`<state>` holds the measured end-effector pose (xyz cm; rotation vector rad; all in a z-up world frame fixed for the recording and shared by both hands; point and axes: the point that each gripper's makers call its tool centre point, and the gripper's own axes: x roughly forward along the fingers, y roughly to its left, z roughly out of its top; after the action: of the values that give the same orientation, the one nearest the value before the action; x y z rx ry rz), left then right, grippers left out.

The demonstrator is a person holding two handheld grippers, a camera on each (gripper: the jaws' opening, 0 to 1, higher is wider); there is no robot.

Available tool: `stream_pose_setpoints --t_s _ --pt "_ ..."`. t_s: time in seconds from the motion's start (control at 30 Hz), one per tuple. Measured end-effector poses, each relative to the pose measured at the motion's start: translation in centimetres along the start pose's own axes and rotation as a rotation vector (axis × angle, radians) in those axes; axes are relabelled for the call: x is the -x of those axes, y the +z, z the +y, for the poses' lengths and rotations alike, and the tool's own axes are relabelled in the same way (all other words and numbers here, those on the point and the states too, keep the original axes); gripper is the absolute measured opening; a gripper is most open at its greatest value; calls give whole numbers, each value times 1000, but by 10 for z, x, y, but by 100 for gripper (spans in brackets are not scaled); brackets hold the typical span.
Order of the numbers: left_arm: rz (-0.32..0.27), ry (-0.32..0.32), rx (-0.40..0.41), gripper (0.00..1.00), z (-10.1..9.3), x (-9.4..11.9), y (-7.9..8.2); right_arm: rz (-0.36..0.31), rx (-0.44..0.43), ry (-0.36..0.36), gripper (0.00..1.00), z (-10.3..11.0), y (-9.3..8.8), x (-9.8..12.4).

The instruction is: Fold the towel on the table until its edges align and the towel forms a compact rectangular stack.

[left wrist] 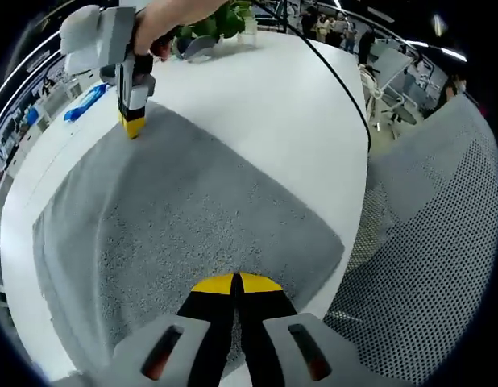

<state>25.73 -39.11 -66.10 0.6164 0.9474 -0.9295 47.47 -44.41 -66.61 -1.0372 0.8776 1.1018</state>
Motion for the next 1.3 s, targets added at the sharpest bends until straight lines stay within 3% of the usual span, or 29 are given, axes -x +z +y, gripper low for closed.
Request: stream_pose_setpoints --t_s 0.1,0.17,0.3,0.57,0.7,0.87,1.07,1.2,1.3 --pt "9 -16 -138 1 -1 0 1 72 134 -61 0 1 0 -1" --pt "27 -9 -191 1 -2 0 1 105 171 -84 0 2 0 -1" --pt "67 3 -290 1 -4 -1 1 107 160 -82 0 1 0 -1" --pt "72 17 -285 1 -4 1 0 64 101 -59 0 1 0 -1" --pt "53 22 -258 1 -4 1 -1 100 96 -76 0 3 0 -1" --pt "73 43 -245 1 -6 1 -1 152 128 -98 0 6 -3 0" --pt "150 77 -361 1 -9 3 -4 181 132 -100 0 8 -9 3" --pt "205 98 -397 1 -12 2 -4 191 93 -87 0 11 -17 7" --pt "214 89 -412 1 -12 3 -6 189 64 -80 0 13 -22 10"
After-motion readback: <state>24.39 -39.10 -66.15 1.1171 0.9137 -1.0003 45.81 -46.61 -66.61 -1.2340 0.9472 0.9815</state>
